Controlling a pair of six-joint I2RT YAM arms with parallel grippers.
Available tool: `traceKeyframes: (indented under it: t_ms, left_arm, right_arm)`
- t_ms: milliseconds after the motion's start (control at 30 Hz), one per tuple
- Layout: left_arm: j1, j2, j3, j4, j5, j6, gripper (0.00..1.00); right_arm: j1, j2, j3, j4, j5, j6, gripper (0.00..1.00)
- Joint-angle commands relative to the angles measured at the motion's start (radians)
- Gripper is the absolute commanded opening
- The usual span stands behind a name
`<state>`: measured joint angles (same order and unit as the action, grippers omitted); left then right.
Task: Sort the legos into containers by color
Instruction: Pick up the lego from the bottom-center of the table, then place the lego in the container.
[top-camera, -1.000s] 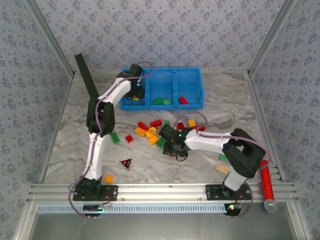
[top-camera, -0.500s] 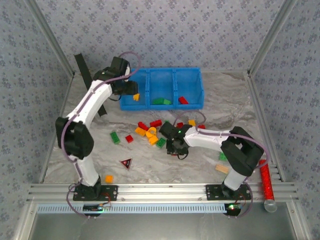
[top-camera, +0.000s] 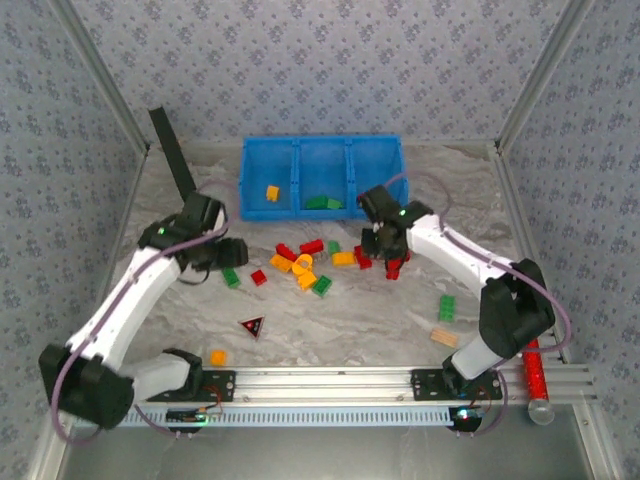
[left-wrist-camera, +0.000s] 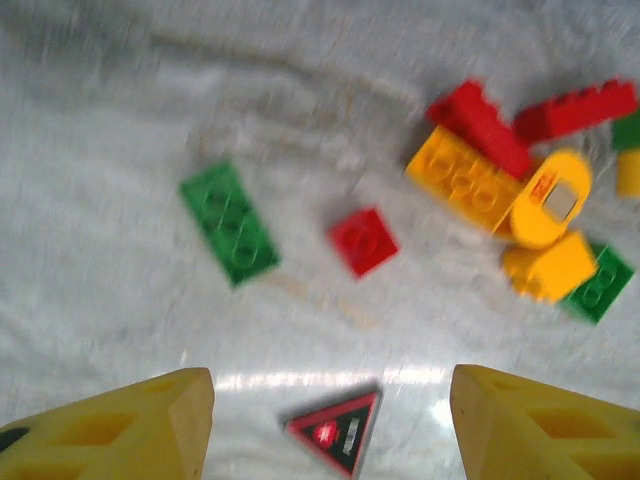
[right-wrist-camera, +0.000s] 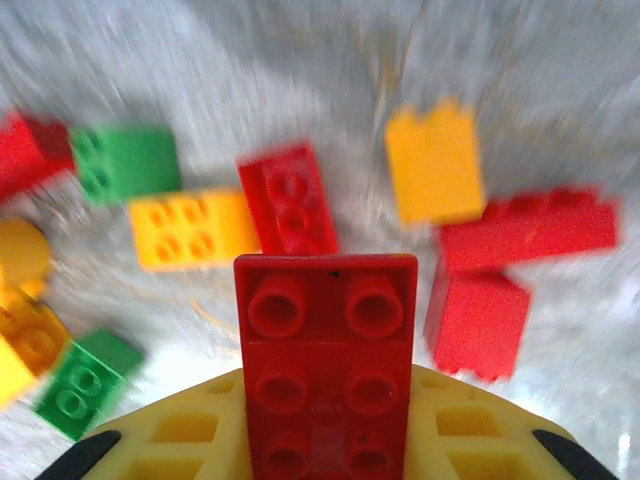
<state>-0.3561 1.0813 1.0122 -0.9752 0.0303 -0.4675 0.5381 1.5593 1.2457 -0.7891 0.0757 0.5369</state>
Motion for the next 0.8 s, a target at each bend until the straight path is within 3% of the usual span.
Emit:
traceKeyframes:
  t_ms: [0,333,433,567,767]
  left_arm:
    - [-0.014,-0.162,-0.087,-0.125,0.007,-0.137,0.64]
    - [-0.124,-0.436,-0.265,-0.345,0.023,-0.347,0.64]
    - [-0.216,-0.471,-0.3,-0.34,-0.008,-0.429,0.65]
    - [-0.366,-0.407,-0.329,-0.365,-0.058,-0.538,0.67]
    - [-0.605,-0.325,-0.463,-0.23,-0.095,-0.777,0.67]
  right_arm:
    - [-0.074,0.018,0.123,-0.051,0.035,-0.138,0.29]
    - [-0.188,0.271,0.458,0.012,0.015,-0.217,0.3]
    - [-0.197,0.373,0.568,-0.004,0.013,-0.234,0.3]
    - [-0.214,0.498,0.681,-0.022,0.001,-0.252,0.31]
    - [-0.231,0.64,0.797,-0.036,-0.036,-0.273,0.35]
